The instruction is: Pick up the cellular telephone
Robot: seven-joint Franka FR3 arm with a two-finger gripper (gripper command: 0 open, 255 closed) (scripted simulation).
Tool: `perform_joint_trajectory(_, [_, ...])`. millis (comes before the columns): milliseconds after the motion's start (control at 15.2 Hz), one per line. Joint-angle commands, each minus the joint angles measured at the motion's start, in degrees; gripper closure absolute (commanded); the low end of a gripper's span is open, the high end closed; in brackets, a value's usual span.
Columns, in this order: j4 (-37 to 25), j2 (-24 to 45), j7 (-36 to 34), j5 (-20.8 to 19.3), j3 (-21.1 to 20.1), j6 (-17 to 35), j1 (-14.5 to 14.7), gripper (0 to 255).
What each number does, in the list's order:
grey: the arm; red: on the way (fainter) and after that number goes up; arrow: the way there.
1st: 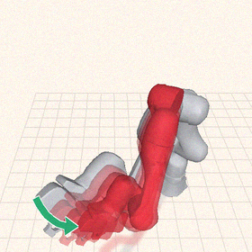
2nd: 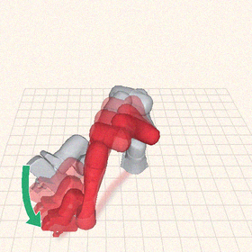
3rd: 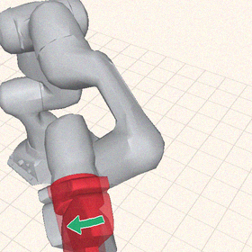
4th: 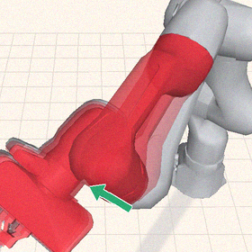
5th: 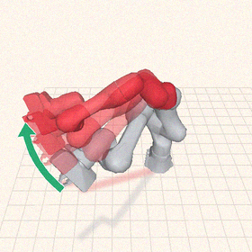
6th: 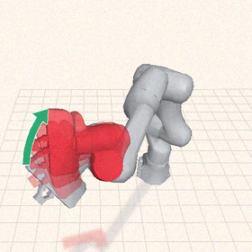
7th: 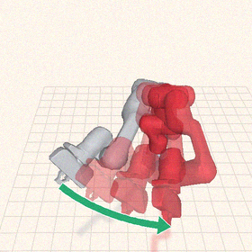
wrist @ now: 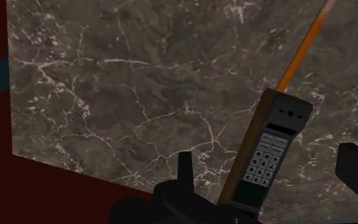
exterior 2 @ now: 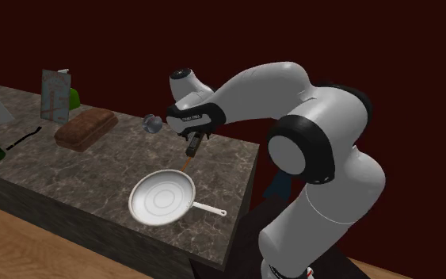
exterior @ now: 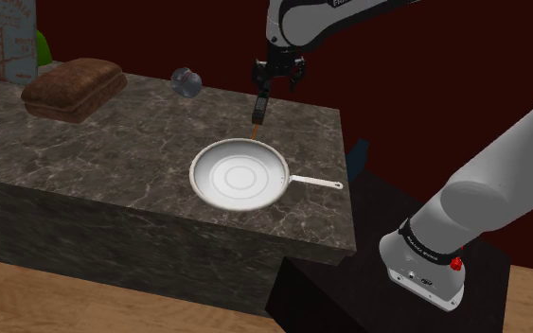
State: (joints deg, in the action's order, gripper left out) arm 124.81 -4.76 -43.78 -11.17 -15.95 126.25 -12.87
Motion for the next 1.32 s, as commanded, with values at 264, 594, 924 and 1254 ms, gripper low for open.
perform_joint_trajectory(264, [-9.38, 12.35, -15.45, -7.56, 1.19, 3.52, -1.21, 0])
perform_joint_trajectory(594, [-15.09, 19.12, -23.17, -11.11, 3.22, 4.84, -0.76, 0])
perform_joint_trajectory(924, [-13.74, 21.02, -24.73, -12.59, 3.7, 7.86, -0.54, 0])
perform_joint_trajectory(1254, [-13.35, 21.68, -25.19, -13.09, 3.89, 8.84, -0.49, 255])
